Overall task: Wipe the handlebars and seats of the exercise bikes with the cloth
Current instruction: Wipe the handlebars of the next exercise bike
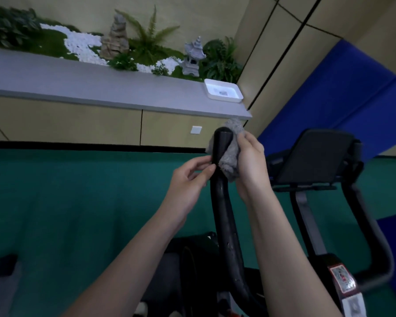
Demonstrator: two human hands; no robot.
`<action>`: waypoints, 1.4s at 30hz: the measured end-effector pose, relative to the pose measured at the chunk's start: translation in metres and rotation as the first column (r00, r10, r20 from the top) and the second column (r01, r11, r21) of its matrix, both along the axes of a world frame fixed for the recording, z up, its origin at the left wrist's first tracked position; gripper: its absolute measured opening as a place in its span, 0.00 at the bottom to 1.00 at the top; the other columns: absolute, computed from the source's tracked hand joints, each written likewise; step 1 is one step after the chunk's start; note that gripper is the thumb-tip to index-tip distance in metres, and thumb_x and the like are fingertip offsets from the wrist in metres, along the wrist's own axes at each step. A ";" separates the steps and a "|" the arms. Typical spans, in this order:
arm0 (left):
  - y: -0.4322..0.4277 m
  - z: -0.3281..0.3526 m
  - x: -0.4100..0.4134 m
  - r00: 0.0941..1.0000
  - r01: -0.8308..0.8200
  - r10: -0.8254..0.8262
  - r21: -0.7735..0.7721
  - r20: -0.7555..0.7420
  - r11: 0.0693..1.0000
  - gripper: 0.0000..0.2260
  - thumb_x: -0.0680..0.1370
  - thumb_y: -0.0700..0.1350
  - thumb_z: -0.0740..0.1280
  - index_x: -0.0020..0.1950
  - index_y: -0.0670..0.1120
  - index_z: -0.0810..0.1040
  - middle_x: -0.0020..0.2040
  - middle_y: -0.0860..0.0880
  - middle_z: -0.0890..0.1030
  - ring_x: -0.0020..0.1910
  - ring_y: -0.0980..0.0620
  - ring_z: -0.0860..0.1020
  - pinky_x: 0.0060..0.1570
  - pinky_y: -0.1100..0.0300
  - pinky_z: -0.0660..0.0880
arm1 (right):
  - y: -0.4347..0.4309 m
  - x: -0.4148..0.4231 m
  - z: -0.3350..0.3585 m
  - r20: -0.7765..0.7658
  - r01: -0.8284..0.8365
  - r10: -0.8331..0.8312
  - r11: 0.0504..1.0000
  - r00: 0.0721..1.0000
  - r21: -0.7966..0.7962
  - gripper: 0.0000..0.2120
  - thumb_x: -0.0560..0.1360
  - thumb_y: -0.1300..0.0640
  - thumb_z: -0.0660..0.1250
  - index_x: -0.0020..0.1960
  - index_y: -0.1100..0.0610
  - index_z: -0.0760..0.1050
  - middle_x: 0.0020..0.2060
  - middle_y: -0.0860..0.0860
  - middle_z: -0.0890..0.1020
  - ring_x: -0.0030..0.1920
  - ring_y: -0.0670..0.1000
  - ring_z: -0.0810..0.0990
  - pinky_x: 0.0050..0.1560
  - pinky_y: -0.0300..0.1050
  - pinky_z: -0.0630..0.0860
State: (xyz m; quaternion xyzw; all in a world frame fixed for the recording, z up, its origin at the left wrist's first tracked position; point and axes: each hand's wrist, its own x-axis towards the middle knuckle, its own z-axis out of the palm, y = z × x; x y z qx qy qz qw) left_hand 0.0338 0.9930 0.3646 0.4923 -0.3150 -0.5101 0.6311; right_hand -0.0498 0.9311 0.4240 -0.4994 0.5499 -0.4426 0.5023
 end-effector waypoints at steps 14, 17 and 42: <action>-0.005 -0.001 0.011 0.995 0.048 -0.046 -0.016 0.084 0.999 0.07 0.78 0.39 0.66 0.55 0.47 0.78 0.47 0.51 0.81 0.43 0.65 0.78 0.49 0.66 0.75 | 0.006 -0.003 -0.001 0.089 -0.017 0.008 0.996 0.996 0.093 0.12 0.82 0.63 0.53 0.55 0.65 0.75 0.49 0.62 0.82 0.50 0.59 0.82 0.54 0.53 0.77; -0.008 -0.002 0.014 0.983 0.026 -0.017 -0.048 0.183 0.999 0.06 0.78 0.39 0.66 0.53 0.48 0.79 0.46 0.52 0.81 0.43 0.62 0.78 0.46 0.70 0.74 | 0.020 -0.005 -0.011 -0.268 -0.001 -0.016 0.998 0.963 -0.065 0.11 0.82 0.61 0.53 0.51 0.65 0.72 0.41 0.59 0.79 0.44 0.56 0.76 0.49 0.52 0.73; -0.020 0.012 0.015 0.715 -0.098 0.341 -0.396 0.611 0.913 0.10 0.77 0.39 0.68 0.58 0.42 0.79 0.51 0.50 0.78 0.49 0.52 0.78 0.50 0.54 0.77 | 0.068 -0.043 -0.029 -0.574 -0.317 -0.050 0.792 0.818 -0.522 0.05 0.71 0.67 0.72 0.46 0.64 0.82 0.45 0.55 0.78 0.44 0.42 0.74 0.47 0.23 0.68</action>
